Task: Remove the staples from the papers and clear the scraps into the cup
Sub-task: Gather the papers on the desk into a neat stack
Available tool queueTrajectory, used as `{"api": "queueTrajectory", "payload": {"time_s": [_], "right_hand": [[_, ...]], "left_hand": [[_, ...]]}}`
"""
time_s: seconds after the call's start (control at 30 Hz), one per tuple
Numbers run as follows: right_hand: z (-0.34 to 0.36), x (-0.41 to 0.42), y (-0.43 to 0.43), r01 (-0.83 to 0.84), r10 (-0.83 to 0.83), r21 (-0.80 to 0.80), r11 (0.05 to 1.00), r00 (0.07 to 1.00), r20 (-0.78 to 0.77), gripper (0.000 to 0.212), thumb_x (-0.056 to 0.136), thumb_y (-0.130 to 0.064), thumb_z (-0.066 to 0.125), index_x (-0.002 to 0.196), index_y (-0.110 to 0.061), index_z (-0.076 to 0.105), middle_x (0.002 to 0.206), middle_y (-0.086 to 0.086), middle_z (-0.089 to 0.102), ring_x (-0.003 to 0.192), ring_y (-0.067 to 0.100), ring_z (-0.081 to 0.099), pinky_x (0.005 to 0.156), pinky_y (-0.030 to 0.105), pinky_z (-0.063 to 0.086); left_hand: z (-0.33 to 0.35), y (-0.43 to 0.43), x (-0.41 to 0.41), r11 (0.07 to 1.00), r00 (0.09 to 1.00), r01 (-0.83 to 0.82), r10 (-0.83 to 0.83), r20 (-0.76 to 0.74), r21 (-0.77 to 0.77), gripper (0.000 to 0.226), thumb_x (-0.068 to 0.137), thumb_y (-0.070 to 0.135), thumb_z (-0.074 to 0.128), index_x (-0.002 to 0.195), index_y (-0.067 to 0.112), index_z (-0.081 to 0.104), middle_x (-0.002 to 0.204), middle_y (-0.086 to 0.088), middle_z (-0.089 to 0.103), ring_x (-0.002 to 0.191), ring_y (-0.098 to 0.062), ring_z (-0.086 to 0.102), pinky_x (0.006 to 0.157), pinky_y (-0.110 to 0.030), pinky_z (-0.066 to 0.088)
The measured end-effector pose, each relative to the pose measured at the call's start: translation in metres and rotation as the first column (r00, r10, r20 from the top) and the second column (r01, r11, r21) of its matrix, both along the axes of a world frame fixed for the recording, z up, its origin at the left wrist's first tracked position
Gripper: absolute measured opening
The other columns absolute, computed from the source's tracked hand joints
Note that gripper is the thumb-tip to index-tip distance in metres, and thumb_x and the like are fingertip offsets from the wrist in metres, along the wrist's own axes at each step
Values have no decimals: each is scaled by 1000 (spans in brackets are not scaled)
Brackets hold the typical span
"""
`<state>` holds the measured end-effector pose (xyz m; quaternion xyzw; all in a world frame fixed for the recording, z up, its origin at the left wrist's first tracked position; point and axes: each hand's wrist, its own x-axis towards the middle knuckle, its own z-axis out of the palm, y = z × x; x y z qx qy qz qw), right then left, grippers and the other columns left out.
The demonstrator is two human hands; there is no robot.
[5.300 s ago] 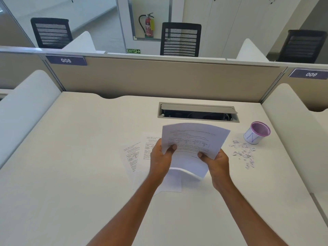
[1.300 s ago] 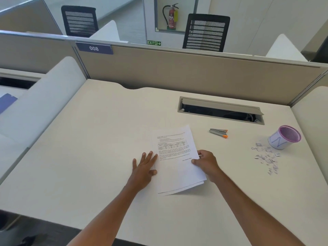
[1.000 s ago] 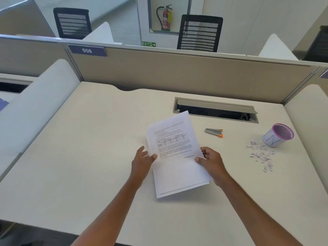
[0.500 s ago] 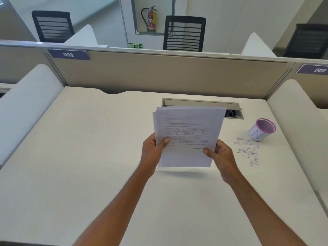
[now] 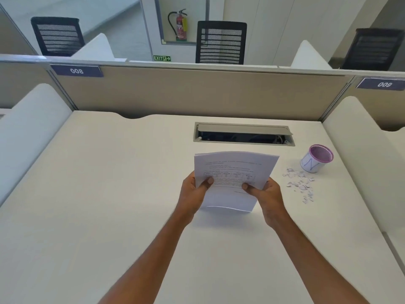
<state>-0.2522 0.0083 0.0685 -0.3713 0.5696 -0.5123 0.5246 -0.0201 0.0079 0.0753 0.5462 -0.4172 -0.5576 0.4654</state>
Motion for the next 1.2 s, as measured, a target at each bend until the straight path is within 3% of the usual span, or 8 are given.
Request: {"api": "queueTrajectory", "payload": {"time_s": [0.1,0.23,0.4,0.53,0.73,0.9,1.03,1.2], "right_hand": [[-5,3,4,5,-5,10,1000,1000,12,44,82,7,86,120,-12,76,114,1,84,106,23,77,89,30,59],[-7,4,4,8,-8,8,1000,1000,21,45,82,7,86,122,-11,75,116,2,83,106,25,76,91,34,60],[-12,5,7,1,-2,21,1000,1000,24,42,82,7,86,118,-12,77,113,0,84,104,22,77,88,29,59],[-20,1,12,-62,63,44,997,998,-20,43,84,8,85,121,-12,76,117,2,83,110,25,76,96,35,60],[-23,-22,21,-120,121,103,987,993,3,22,88,5,81,107,-4,74,105,10,82,97,28,72,80,27,58],[-14,-14,19,-83,29,145,986,938,345,57,66,-24,101,114,-12,72,115,9,78,98,22,74,94,40,56],[-4,8,13,-73,17,100,992,877,481,45,87,-5,77,131,-12,69,129,8,76,112,26,73,106,47,55],[7,18,2,77,-107,92,993,916,386,42,88,1,78,128,-11,72,126,8,79,109,23,76,95,44,61]], "left_hand": [[-3,3,-2,1000,1000,-6,6,-2,10,37,108,21,70,144,28,66,131,6,78,123,-24,71,107,-40,61],[0,4,-4,1000,1000,-27,26,8,9,36,108,20,69,144,27,65,130,4,78,119,-24,71,98,-30,63],[-2,8,-3,1000,1000,-21,21,4,19,36,108,18,70,143,25,66,130,6,78,120,-21,71,101,-29,61],[-2,8,-1,999,999,-41,42,-20,25,28,108,18,70,136,23,70,124,4,81,118,-26,74,94,-30,63],[5,-4,24,986,946,-166,151,-286,-26,28,105,10,70,133,8,70,130,-10,80,117,-29,77,102,-43,62],[10,-8,22,980,841,-198,186,-508,31,33,110,6,61,141,16,66,145,-13,72,134,-33,68,116,-54,53],[8,-9,11,969,745,-193,245,-620,152,47,108,10,64,153,21,59,152,-13,68,144,-39,61,121,-65,46],[5,-1,-1,955,720,-200,295,-628,219,40,108,12,65,144,29,65,144,-11,74,133,-32,69,113,-57,54]]}}
